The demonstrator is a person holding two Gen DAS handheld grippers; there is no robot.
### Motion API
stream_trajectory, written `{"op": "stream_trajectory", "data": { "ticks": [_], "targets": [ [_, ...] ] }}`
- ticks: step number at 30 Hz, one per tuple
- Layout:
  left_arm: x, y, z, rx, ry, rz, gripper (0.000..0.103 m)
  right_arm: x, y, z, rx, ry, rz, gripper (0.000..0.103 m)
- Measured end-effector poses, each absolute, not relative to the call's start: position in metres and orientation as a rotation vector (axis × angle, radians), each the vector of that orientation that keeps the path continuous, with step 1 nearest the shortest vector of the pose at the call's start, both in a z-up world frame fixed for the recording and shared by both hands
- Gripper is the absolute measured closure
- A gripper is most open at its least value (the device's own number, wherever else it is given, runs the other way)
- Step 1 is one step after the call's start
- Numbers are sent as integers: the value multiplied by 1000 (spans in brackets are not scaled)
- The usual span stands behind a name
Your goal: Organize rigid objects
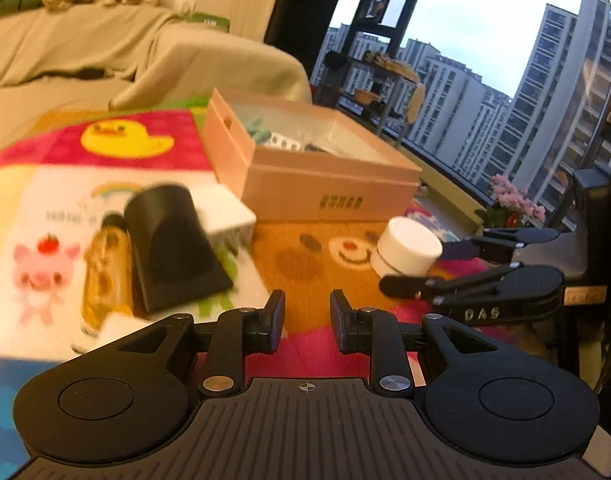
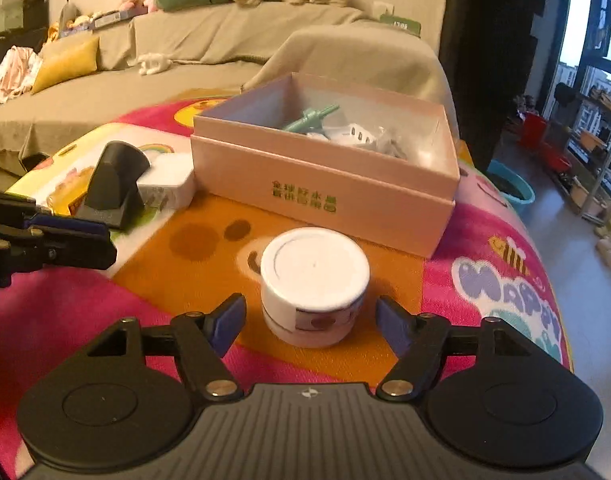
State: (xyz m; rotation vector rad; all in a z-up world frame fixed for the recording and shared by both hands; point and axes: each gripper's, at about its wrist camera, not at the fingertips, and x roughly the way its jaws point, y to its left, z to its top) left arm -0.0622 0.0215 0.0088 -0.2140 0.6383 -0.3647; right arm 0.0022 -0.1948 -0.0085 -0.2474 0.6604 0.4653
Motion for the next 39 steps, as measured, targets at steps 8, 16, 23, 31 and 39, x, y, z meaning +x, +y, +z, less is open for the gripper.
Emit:
{"op": "stream_trajectory", "data": {
  "ticks": [8, 16, 23, 31, 39],
  "targets": [
    [-66, 20, -4, -226, 631, -383, 76, 8, -201, 3, -183, 659, 432, 32],
    [-66, 23, -6, -265, 629, -388, 76, 3, -192, -2, -234, 668, 411, 42],
    [-67, 25, -7, -279, 627, -394, 76, 0, -193, 14, -262, 692, 427, 49],
    [-66, 29, -9, -315, 632, -399, 76, -12, -199, 38, -279, 662, 430, 49],
    [-66, 29, -9, -319, 632, -399, 76, -9, -196, 33, -265, 726, 461, 48]
  ]
}}
